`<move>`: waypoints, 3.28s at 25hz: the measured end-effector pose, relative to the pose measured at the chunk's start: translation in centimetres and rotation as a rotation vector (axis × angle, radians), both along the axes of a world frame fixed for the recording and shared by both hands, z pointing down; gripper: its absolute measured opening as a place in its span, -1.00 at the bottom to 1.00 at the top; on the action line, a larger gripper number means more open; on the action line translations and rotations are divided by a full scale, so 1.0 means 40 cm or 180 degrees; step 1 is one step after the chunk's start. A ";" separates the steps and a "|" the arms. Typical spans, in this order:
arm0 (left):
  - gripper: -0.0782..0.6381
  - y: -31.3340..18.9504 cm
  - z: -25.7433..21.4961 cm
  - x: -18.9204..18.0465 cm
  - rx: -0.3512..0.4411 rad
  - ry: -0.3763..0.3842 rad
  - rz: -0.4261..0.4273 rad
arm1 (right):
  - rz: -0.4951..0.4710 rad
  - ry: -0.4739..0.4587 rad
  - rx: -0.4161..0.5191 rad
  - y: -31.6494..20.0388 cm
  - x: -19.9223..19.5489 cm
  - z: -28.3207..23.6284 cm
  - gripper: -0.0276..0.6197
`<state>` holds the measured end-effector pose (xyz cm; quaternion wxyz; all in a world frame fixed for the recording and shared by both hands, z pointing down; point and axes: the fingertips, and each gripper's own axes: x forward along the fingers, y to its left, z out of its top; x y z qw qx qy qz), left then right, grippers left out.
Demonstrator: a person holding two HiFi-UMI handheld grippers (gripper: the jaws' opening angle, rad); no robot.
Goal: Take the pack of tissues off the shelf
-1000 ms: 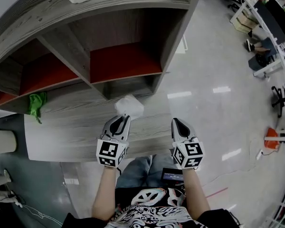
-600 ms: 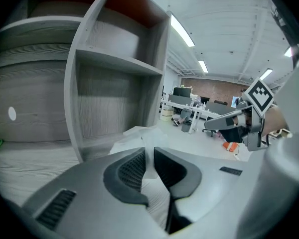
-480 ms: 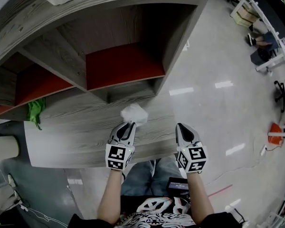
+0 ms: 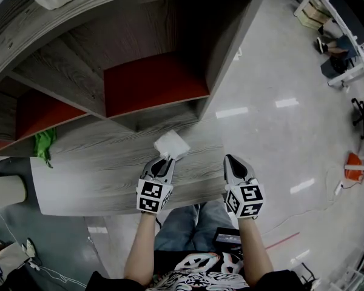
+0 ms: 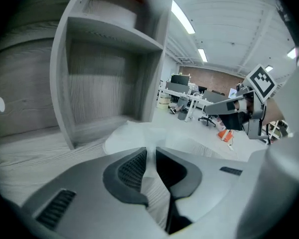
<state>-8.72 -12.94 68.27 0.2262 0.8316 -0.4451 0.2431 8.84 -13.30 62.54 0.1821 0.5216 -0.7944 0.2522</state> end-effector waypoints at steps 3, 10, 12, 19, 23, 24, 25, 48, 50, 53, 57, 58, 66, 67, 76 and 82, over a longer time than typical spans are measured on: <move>-0.63 0.014 0.040 0.003 -0.0288 0.0001 0.0040 | -0.0001 -0.0011 -0.0005 -0.001 -0.005 0.002 -0.91; -0.44 0.028 0.066 0.007 -0.0490 0.0089 0.0026 | -0.0013 -0.0033 -0.0026 0.000 -0.010 0.006 -0.91; -0.43 0.030 0.068 0.008 -0.0538 0.0142 0.0001 | -0.0020 -0.0053 -0.0013 -0.001 -0.013 0.003 -0.91; -0.21 0.043 0.049 0.006 -0.0452 0.0203 -0.0057 | -0.0071 -0.0129 0.0009 0.002 -0.035 -0.004 -0.91; -0.13 0.048 0.028 -0.008 -0.0344 0.0167 -0.0162 | -0.0087 -0.0171 0.0061 0.000 -0.044 -0.024 -0.91; -0.10 0.047 0.017 -0.014 -0.0290 0.0154 -0.0203 | -0.0091 -0.0166 0.0079 -0.001 -0.047 -0.032 -0.91; -0.10 0.046 0.003 -0.021 -0.0229 0.0152 -0.0249 | -0.0094 -0.0160 0.0099 -0.002 -0.049 -0.041 -0.91; -0.76 0.060 -0.566 -0.062 0.1196 0.0411 -0.0972 | -0.0215 -0.0358 0.1288 0.040 -0.066 -0.420 -0.91; -0.76 0.080 -0.602 -0.058 0.1216 0.0514 -0.0972 | -0.0261 -0.0368 0.1469 0.056 -0.064 -0.462 -0.91; -0.76 0.124 -0.642 -0.044 0.1332 0.0633 -0.1017 | -0.0378 -0.0460 0.1620 0.085 -0.066 -0.511 -0.91; -0.76 0.172 -0.660 -0.022 0.1478 0.0541 -0.1085 | -0.0466 -0.0527 0.1647 0.118 -0.057 -0.531 -0.91; -0.76 0.179 -0.662 -0.024 0.1503 0.0479 -0.1126 | -0.0478 -0.0523 0.1644 0.123 -0.055 -0.533 -0.91; -0.76 0.200 -0.668 -0.065 0.1535 0.0337 -0.1411 | -0.0491 -0.0487 0.1594 0.145 -0.032 -0.534 -0.91; -0.76 0.203 -0.667 -0.064 0.1534 0.0313 -0.1427 | -0.0486 -0.0480 0.1587 0.147 -0.027 -0.534 -0.91; -0.76 0.213 -0.658 -0.048 0.1521 0.0312 -0.1387 | -0.0443 -0.0400 0.1536 0.157 0.002 -0.522 -0.91; -0.76 0.223 -0.652 -0.031 0.1504 0.0366 -0.1325 | -0.0468 -0.0371 0.1513 0.169 0.007 -0.515 -0.91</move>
